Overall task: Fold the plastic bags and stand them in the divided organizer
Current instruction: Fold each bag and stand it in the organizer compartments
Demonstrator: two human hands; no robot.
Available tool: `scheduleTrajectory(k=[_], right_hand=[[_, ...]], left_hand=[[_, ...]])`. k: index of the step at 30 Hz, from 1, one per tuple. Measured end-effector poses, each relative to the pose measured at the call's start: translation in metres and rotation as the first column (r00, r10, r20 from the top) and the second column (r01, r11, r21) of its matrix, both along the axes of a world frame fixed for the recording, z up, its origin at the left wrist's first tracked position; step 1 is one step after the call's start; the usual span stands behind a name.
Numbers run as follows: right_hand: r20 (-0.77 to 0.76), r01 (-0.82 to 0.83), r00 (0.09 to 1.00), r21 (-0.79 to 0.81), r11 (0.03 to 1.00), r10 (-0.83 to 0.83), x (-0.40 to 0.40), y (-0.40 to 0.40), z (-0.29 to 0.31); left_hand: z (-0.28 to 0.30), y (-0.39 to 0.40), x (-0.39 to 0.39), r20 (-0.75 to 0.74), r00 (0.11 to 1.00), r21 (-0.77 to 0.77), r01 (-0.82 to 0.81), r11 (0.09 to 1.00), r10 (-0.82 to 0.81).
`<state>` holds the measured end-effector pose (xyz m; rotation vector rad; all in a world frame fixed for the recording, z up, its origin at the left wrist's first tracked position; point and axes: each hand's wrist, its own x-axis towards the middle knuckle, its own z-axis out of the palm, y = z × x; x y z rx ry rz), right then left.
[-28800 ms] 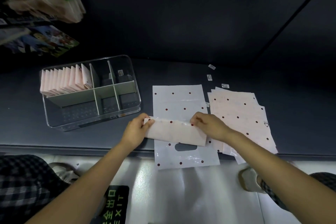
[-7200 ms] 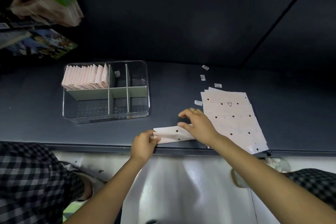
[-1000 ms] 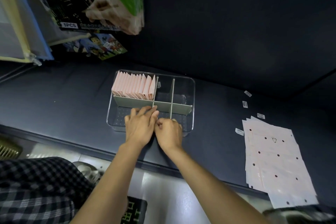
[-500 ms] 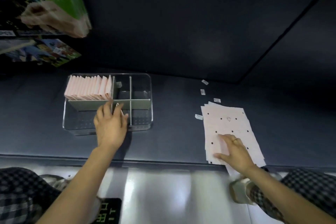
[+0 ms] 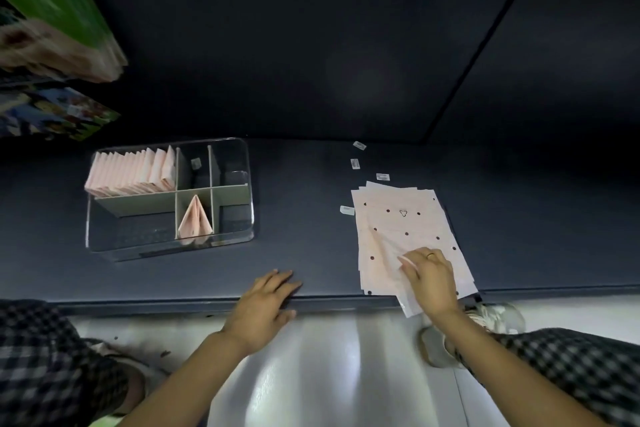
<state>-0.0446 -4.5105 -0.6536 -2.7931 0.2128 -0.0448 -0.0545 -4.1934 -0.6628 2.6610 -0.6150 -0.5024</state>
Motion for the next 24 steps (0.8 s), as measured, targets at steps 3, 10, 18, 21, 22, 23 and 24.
scheduleTrajectory(k=[3, 10, 18, 21, 22, 23, 24], right_hand=[[-0.056, -0.179, 0.981, 0.138, 0.974, 0.188, 0.005, 0.035, 0.018], [-0.337, -0.208, 0.819, 0.579, 0.789, 0.464, -0.001, 0.098, 0.041], [-0.419, 0.149, 0.84, 0.791, 0.594, 0.346, 0.021, 0.08, 0.052], [-0.447, 0.331, 0.851, 0.864, 0.38, 0.276, 0.025, 0.058, 0.044], [-0.45, 0.357, 0.852, 0.874, 0.331, 0.269, 0.023, 0.055, 0.039], [-0.458, 0.374, 0.85, 0.873, 0.314, 0.261, 0.02, 0.054, 0.034], [-0.475, 0.381, 0.845, 0.857, 0.347, 0.245, 0.018, 0.056, 0.028]], left_hand=[[0.012, -0.012, 0.01, 0.027, 0.999, -0.184, -0.041, 0.982, 0.047], [0.021, -0.018, 0.017, 0.12, 0.993, -0.325, 0.06, 0.944, -0.021], [0.017, -0.001, 0.016, -0.312, 0.913, -0.514, -0.395, 0.761, 0.262], [0.018, -0.005, 0.019, -0.465, 0.807, -0.575, -0.589, 0.568, 0.365], [0.017, -0.006, 0.021, -0.492, 0.771, -0.568, -0.636, 0.522, 0.404], [0.014, -0.008, 0.022, -0.523, 0.732, -0.56, -0.681, 0.471, 0.437], [0.012, -0.008, 0.024, -0.553, 0.692, -0.547, -0.721, 0.425, 0.464]])
